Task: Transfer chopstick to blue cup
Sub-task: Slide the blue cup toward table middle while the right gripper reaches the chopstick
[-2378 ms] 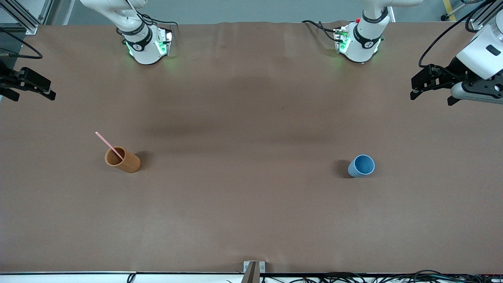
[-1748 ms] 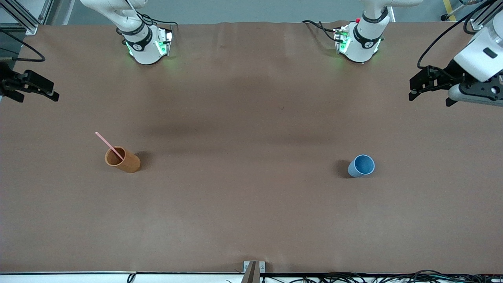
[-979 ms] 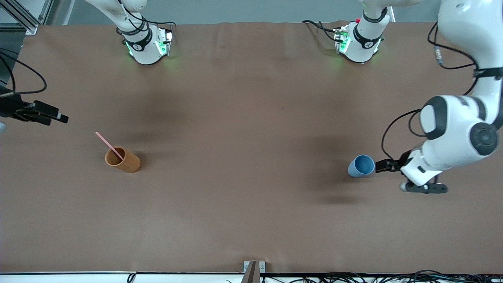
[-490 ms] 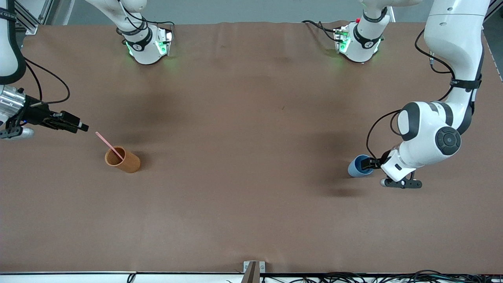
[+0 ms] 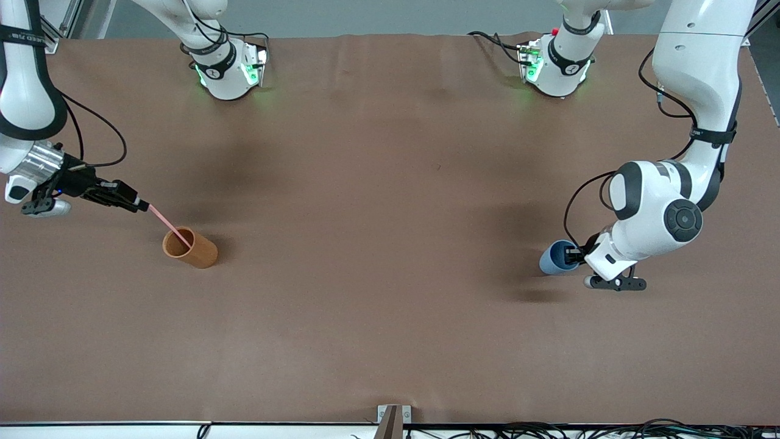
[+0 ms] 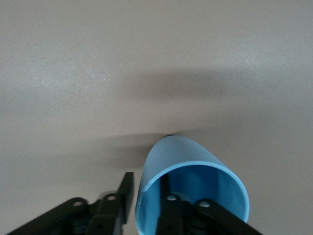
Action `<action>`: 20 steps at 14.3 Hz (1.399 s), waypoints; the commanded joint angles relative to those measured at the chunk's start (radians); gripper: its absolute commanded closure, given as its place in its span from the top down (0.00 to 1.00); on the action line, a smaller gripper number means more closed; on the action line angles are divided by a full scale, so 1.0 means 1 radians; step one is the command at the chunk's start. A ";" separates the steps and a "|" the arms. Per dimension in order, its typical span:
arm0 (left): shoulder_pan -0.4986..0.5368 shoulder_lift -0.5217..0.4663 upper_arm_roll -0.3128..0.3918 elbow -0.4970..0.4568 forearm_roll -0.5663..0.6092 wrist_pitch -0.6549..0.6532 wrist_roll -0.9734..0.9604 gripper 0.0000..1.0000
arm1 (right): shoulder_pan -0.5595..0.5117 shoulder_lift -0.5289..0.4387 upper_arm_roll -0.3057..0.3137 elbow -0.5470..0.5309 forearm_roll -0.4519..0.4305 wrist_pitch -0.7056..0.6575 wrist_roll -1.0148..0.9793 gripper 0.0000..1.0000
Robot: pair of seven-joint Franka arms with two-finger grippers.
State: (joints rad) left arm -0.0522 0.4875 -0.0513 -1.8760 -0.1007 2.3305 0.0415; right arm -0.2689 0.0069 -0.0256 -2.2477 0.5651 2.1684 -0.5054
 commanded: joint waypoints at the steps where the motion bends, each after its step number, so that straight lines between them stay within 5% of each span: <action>1: -0.014 -0.016 -0.002 -0.002 0.067 0.009 -0.006 0.00 | 0.003 -0.036 0.007 -0.061 0.041 0.037 -0.024 0.41; 4: -0.053 -0.082 -0.004 0.020 0.070 0.004 -0.086 0.00 | 0.014 -0.038 0.007 -0.069 0.062 0.037 -0.024 0.39; 9: -0.259 -0.096 -0.004 0.049 0.070 0.004 -0.472 0.00 | 0.013 -0.034 0.007 -0.076 0.064 0.041 -0.024 0.31; 16: -0.560 -0.029 -0.001 0.054 0.085 0.064 -0.876 0.01 | 0.013 -0.031 0.007 -0.072 0.065 0.056 -0.022 0.12; 20: -0.597 0.026 -0.002 0.071 0.145 0.087 -0.954 0.02 | 0.013 -0.033 0.007 -0.038 0.065 0.044 -0.016 0.03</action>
State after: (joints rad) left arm -0.6521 0.4951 -0.0618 -1.8273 0.0155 2.4140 -0.8946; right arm -0.2593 0.0040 -0.0194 -2.2848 0.6011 2.2118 -0.5063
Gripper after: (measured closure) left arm 0.952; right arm 0.912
